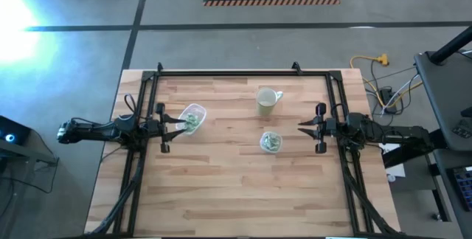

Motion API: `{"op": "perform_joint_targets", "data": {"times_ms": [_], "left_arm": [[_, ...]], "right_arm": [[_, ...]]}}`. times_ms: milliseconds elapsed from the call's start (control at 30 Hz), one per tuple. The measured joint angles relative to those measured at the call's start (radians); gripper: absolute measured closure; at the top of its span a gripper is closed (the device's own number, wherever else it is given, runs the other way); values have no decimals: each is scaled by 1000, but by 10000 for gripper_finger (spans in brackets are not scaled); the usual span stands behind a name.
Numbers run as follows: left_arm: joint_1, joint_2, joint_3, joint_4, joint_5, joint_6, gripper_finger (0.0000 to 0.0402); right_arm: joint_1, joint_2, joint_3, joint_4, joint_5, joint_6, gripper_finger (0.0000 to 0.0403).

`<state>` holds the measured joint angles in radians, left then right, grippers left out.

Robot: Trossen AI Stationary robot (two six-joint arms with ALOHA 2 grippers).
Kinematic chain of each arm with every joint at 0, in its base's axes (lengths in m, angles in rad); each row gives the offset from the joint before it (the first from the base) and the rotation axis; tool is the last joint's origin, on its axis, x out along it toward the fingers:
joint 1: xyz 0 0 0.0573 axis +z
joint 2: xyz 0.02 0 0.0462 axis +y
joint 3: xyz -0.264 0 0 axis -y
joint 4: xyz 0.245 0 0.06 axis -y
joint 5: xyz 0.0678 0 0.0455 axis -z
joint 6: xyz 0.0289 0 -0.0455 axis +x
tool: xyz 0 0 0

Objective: Pick and place Stevia / Truvia into bins
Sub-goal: Return to Home Position

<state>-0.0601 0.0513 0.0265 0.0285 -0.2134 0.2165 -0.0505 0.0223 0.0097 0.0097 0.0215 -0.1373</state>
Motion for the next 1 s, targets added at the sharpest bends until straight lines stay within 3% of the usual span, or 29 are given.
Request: {"op": "perform_joint_targets", "data": {"times_ms": [1000], "left_arm": [[0,0,0,1,0,0,267]], "right_arm": [[0,0,0,0,0,10,335]]}}
